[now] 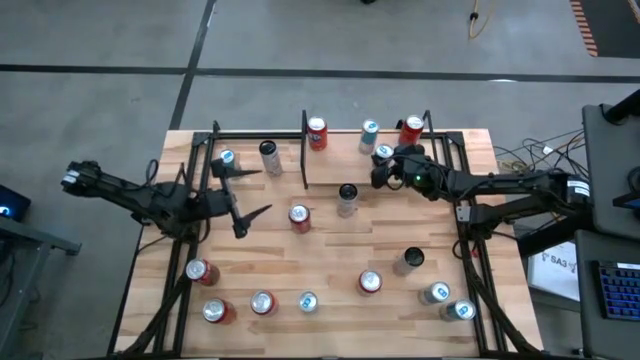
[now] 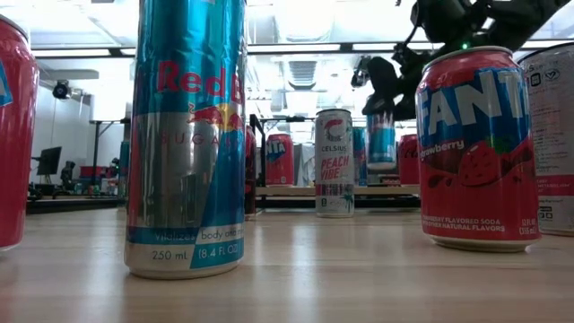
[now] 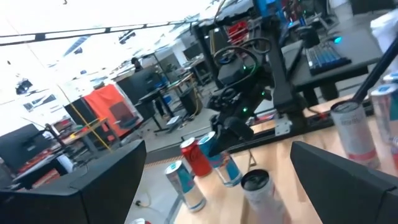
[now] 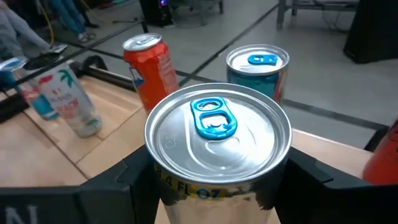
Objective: Place canned beverage on shelf
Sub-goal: Put the blue soda can on the shelf
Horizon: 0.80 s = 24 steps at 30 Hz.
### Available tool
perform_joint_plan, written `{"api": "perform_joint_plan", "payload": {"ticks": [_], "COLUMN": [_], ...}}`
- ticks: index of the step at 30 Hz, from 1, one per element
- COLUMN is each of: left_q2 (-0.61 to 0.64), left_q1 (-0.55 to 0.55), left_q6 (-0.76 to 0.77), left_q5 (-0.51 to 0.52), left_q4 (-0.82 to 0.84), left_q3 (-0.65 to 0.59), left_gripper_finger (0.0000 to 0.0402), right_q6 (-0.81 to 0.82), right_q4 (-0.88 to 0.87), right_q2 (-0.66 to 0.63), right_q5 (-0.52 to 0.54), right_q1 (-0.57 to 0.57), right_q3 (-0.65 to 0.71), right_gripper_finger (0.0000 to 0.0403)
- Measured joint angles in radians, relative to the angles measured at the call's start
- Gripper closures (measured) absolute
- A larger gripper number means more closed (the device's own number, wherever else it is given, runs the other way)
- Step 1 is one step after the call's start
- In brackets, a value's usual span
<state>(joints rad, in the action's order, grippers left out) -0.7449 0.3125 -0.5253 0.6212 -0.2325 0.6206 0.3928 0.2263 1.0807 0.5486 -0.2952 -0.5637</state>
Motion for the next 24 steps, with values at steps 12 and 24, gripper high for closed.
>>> {"api": "perform_joint_plan", "payload": {"ticks": [12, 24], "left_q2": [-0.031, -0.041], "left_q1": [-0.064, -0.081], "left_q6": [-0.016, -0.016], "left_q5": [0.001, 0.001], "left_q4": [-0.005, -0.008], "left_q3": [0.0, 0.0], "left_gripper_finger": [0.0018, 0.0018], "right_q6": [-0.018, -0.002], "right_q4": [0.038, 0.18], "right_q2": [0.082, 0.2], "right_q5": [0.084, 0.106], "right_q1": [0.0, 0.0], "right_q3": [-0.014, -0.017], "right_gripper_finger": [0.0183, 0.0183]}}
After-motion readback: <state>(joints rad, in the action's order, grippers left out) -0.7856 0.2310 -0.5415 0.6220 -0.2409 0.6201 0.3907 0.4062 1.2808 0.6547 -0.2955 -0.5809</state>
